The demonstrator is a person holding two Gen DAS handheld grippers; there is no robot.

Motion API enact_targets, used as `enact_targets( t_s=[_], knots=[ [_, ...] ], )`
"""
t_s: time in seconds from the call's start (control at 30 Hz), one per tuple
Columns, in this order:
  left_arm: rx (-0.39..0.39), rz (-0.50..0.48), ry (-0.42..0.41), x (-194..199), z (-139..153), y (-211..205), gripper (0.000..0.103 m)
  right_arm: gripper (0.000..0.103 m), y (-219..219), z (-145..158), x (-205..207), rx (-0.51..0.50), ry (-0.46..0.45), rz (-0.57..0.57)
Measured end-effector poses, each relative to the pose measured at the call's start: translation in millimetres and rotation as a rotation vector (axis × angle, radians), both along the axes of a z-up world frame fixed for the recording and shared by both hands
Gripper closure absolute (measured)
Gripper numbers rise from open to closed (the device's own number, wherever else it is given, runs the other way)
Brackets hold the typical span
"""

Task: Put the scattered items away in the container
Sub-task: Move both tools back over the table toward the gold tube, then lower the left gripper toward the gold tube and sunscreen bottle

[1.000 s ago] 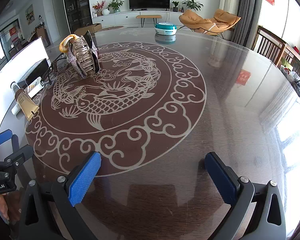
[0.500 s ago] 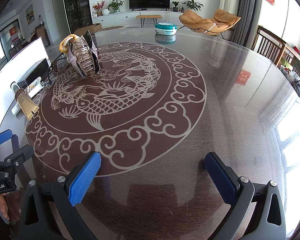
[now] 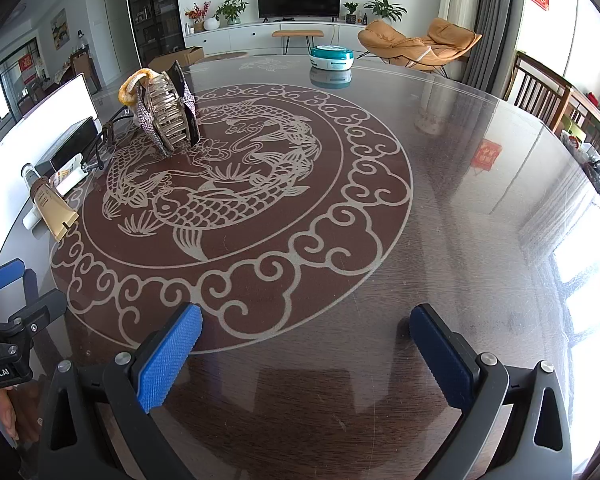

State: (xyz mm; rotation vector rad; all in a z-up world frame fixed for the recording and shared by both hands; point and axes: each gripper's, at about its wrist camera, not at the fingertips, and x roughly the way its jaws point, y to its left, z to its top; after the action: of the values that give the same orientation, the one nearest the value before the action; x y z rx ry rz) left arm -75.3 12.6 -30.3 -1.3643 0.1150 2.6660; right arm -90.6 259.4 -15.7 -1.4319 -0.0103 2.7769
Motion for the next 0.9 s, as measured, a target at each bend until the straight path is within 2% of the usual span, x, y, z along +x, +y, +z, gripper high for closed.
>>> enact_targets(
  t_s=[0.2, 0.33, 0.43, 0.5, 0.53, 0.6, 0.63, 0.7, 0.9],
  knots=[
    [-0.004, 0.010, 0.002, 1, 0, 1, 0.000, 0.000, 0, 0, 0, 0.000, 0.000, 0.000],
    [0.008, 0.111, 0.004, 9, 0, -18, 0.000, 0.000, 0, 0, 0, 0.000, 0.000, 0.000],
    [0.067, 0.180, 0.024, 20, 1, -43, 0.000, 0.000, 0, 0, 0, 0.000, 0.000, 0.000],
    [0.134, 0.192, 0.041, 23, 3, -54, 0.000, 0.000, 0, 0, 0, 0.000, 0.000, 0.000],
    [0.132, 0.189, 0.037, 23, 3, -54, 0.000, 0.000, 0, 0, 0, 0.000, 0.000, 0.000],
    [0.027, 0.158, 0.009, 13, -1, -42, 0.000, 0.000, 0, 0, 0, 0.000, 0.000, 0.000],
    [-0.001, 0.138, 0.006, 7, -2, -39, 0.000, 0.000, 0, 0, 0, 0.000, 0.000, 0.000],
    [0.003, 0.141, 0.003, -2, -2, -41, 0.000, 0.000, 0, 0, 0, 0.000, 0.000, 0.000],
    [-0.001, 0.235, 0.001, -31, -3, -62, 0.000, 0.000, 0, 0, 0, 0.000, 0.000, 0.000]
  ],
)
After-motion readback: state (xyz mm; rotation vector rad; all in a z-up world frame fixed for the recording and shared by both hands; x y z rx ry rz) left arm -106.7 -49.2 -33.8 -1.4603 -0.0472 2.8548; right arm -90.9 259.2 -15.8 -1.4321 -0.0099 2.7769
